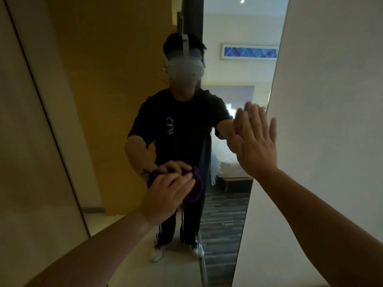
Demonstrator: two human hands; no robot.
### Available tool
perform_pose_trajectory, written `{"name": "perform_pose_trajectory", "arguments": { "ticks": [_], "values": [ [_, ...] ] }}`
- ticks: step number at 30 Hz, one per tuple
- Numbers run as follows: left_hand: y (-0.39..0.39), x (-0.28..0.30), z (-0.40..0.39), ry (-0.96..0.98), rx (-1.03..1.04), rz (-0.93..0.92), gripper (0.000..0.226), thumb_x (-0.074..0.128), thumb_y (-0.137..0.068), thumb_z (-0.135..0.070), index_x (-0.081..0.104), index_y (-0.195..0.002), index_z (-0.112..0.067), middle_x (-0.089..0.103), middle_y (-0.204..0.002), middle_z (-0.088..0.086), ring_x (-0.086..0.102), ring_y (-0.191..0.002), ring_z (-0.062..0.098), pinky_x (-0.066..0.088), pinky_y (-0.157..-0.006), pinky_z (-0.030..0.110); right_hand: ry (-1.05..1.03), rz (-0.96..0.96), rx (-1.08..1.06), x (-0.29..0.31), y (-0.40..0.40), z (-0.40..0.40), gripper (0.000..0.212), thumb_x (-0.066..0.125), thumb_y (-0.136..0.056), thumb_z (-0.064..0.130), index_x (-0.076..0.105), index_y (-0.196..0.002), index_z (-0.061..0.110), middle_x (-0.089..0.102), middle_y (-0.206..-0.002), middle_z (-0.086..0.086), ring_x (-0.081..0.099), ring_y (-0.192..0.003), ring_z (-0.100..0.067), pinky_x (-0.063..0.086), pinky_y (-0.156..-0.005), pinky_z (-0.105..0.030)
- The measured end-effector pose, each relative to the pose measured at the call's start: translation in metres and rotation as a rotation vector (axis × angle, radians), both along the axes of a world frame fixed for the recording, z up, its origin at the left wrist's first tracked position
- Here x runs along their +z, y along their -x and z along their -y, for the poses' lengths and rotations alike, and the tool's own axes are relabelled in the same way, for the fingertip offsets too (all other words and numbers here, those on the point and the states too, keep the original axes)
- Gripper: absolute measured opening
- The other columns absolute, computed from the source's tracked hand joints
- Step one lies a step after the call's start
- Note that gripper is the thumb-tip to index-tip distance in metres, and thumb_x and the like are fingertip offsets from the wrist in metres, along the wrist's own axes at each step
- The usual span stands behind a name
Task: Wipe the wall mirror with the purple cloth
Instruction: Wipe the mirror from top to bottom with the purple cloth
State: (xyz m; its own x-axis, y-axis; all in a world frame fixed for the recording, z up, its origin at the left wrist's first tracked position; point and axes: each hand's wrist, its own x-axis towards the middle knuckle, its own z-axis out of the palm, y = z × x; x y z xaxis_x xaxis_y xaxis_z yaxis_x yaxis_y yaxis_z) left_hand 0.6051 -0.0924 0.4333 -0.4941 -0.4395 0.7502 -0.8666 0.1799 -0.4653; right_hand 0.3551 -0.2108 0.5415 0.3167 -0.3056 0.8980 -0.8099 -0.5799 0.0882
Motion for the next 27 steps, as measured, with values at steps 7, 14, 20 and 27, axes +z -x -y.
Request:
{"name": "perform_pose_trajectory", "arguments": {
  "ticks": [7,14,20,27],
  "values": [
    [0.051,0.192,0.032,0.296,-0.046,-0.173,0.049,0.059,-0.089,-0.005,0.05,-0.137,-0.007,0.056,-0.139,0.015,0.044,-0.124,0.032,0.04,-0.1,0.047,-0.058,-0.105,-0.088,-0.02,0.021,0.006,0.07,0.046,-0.102,0.033,0.011,-0.157,0.01,0.008,-0.165,-0.015,-0.008,-0.151,-0.03,-0.001,-0.121,-0.059],
    [0.082,0.208,0.075,0.26,0.18,-0.006,0.056,0.044,-0.104,-0.033,0.034,-0.152,-0.008,0.033,-0.159,0.014,0.03,-0.147,0.032,0.027,-0.118,0.051,0.006,-0.104,-0.043,-0.022,0.027,0.017,0.064,0.049,-0.103,0.031,0.021,-0.156,0.01,0.014,-0.164,-0.014,0.004,-0.152,-0.033,0.002,-0.121,-0.059],
    [0.079,0.077,0.074,0.209,0.16,0.129,0.058,0.039,-0.105,-0.032,0.028,-0.155,-0.006,0.027,-0.161,0.016,0.024,-0.149,0.034,0.024,-0.119,0.053,0.019,-0.022,0.108,-0.022,0.031,0.015,0.053,0.038,-0.106,0.025,0.025,-0.154,0.007,0.017,-0.163,-0.014,0.011,-0.151,-0.034,0.007,-0.121,-0.061],
    [0.066,-0.105,0.043,-0.053,0.189,0.201,0.052,0.036,-0.103,-0.02,0.033,-0.155,-0.017,0.033,-0.16,0.005,0.02,-0.151,0.027,0.017,-0.12,0.047,-0.08,-0.092,0.056,-0.019,0.034,0.002,0.058,0.031,-0.101,0.026,0.022,-0.155,0.007,0.014,-0.164,-0.016,-0.001,-0.151,-0.03,0.004,-0.122,-0.056]
  ]
}}
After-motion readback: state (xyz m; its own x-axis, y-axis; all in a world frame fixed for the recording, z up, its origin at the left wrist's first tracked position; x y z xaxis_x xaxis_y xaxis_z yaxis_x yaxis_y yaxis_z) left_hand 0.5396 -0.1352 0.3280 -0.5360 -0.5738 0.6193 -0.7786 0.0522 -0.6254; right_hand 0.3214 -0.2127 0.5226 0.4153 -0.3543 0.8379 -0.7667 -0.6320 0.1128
